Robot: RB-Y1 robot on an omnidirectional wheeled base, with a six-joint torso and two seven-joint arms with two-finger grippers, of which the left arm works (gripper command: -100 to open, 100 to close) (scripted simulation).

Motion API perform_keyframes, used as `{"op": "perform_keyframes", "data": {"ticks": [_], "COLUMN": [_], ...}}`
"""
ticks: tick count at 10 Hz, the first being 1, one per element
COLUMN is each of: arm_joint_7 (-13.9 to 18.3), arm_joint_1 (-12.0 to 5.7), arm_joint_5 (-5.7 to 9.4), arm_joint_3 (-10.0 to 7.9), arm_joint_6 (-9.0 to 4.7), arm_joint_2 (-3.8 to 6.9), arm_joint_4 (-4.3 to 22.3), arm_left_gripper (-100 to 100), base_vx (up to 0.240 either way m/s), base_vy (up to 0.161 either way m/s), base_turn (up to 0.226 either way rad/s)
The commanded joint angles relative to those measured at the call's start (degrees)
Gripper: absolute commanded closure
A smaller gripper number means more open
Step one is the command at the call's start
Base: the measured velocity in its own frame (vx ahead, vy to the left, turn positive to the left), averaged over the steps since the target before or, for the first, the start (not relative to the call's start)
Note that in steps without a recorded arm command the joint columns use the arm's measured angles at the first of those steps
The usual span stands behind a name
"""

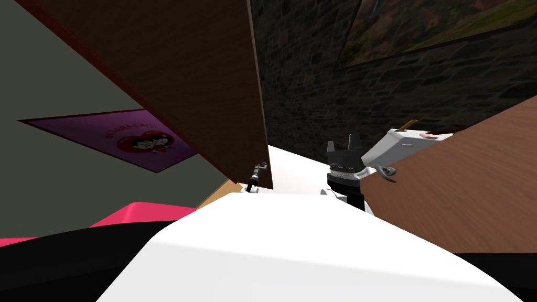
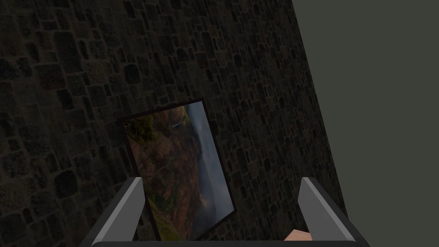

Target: Push the door open

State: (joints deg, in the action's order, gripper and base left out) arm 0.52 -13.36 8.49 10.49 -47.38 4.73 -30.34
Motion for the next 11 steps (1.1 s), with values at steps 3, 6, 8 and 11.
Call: {"op": "perform_keyframes", "data": {"ticks": [3,6,8,11], "arm_joint_7": [-0.75,-1.02,-1.22,-1.35], "arm_joint_1": [-0.94,-0.56,-0.46,-0.38], "arm_joint_5": [0.79,1.21,1.09,0.95], "arm_joint_3": [-2.09,-3.14,-5.17,-6.52], "arm_joint_6": [-0.63,-0.47,-0.39,-0.37], "arm_joint_2": [-0.66,-0.33,0.22,0.44], "arm_joint_4": [1.35,1.44,1.23,1.19], "arm_left_gripper": [100,100,100,100], "base_vx": [0.123,0.111,0.149,0.151], "base_vy": [-0.115,-0.072,-0.062,-0.06], "base_turn": [0.053,0.045,0.048,0.025]}}
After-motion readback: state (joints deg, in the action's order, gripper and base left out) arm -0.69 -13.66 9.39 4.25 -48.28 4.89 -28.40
